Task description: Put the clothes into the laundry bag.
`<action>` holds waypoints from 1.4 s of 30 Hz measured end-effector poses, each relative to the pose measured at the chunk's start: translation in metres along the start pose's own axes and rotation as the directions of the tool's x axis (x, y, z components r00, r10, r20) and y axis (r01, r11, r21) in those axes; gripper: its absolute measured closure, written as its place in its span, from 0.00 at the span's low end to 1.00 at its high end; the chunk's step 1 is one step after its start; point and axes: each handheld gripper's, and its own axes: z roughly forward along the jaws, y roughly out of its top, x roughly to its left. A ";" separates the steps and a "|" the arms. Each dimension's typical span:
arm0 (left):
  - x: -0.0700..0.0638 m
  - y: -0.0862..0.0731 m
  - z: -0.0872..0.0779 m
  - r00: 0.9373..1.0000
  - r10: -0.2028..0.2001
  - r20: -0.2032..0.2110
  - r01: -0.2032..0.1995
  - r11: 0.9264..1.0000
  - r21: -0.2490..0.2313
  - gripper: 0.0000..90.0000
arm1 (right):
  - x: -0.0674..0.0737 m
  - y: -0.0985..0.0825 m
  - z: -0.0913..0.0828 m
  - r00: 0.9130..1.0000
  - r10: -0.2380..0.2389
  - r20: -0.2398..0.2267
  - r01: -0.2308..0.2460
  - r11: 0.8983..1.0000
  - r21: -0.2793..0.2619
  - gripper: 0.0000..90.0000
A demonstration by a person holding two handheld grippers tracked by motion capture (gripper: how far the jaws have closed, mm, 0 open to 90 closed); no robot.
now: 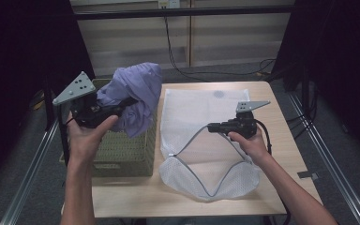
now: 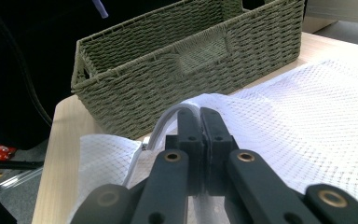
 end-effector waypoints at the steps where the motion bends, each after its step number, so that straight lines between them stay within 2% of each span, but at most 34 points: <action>1: -0.002 0.001 0.001 1.000 0.004 0.011 -0.004 1.000 -0.002 0.75 | 0.000 0.000 0.000 1.000 0.000 0.000 0.000 1.000 0.000 0.99; 6: -0.013 0.004 0.013 0.999 0.009 0.045 -0.008 1.000 -0.020 0.75 | -0.001 0.000 0.000 1.000 0.001 0.001 -0.001 1.000 0.002 0.99; 14: -0.029 0.006 0.032 0.994 0.025 0.105 -0.025 1.000 0.004 0.75 | 0.000 0.000 0.000 1.000 0.002 -0.003 -0.002 1.000 -0.002 0.99; 19: -0.040 0.007 0.038 0.988 0.032 0.150 -0.032 0.999 -0.002 0.75 | 0.000 0.000 -0.001 1.000 0.009 -0.007 -0.009 1.000 -0.010 0.99; 20: -0.042 0.007 0.040 0.987 0.045 0.153 -0.046 0.999 0.005 0.75 | 0.000 0.000 -0.001 1.000 0.010 -0.007 -0.010 1.000 -0.008 0.99; 24: -0.049 0.006 0.048 0.984 0.042 0.171 -0.045 0.999 0.014 0.75 | 0.000 0.000 -0.001 1.000 0.008 -0.011 -0.008 1.000 -0.007 0.99; 31: -0.055 -0.001 0.066 0.978 0.025 0.209 -0.032 0.999 0.031 0.75 | -0.001 0.000 -0.001 1.000 0.006 -0.014 -0.006 1.000 -0.011 0.99; 39: -0.064 -0.010 0.086 0.969 0.034 0.246 -0.053 0.996 0.070 0.74 | 0.000 0.000 -0.001 1.000 0.008 -0.016 -0.009 1.000 -0.013 0.98; 42: -0.065 -0.013 0.091 0.965 0.021 0.260 -0.041 0.997 0.071 0.74 | 0.000 0.000 -0.001 1.000 0.009 -0.018 -0.009 1.000 -0.010 0.98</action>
